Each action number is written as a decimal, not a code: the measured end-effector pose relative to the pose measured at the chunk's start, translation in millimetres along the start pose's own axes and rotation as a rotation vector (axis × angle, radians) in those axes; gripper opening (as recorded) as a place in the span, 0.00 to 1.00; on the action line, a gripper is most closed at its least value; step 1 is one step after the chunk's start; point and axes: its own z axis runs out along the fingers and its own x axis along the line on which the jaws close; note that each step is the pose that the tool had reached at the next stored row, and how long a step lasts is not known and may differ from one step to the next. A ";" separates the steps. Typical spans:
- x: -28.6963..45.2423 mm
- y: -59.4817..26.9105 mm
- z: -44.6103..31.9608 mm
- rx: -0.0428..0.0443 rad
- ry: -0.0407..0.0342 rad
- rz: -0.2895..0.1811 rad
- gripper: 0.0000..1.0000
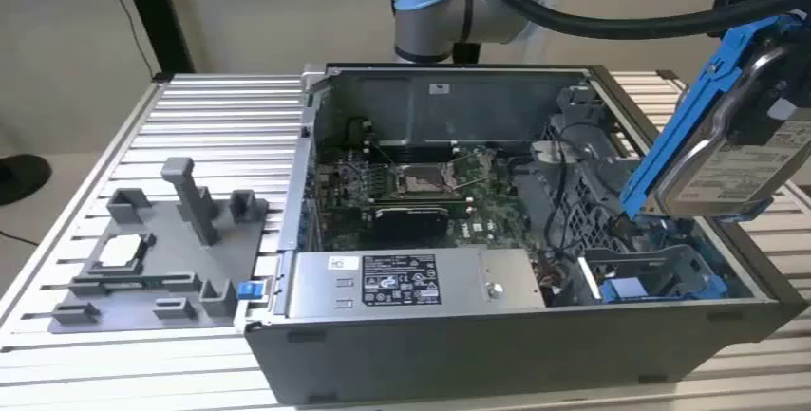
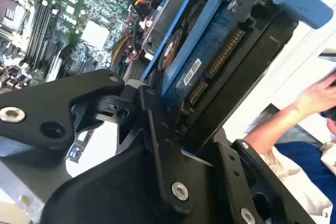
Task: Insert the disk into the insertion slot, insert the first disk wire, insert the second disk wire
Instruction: 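Insert the disk into the insertion slot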
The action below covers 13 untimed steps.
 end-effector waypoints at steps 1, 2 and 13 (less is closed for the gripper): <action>0.0 0.0 0.1 0.0000 -0.0001 0.000 0.00; 0.0 0.0 0.0 0.0000 0.0000 0.000 0.00; 0.0 -0.1 0.5 0.0012 0.0001 0.000 0.00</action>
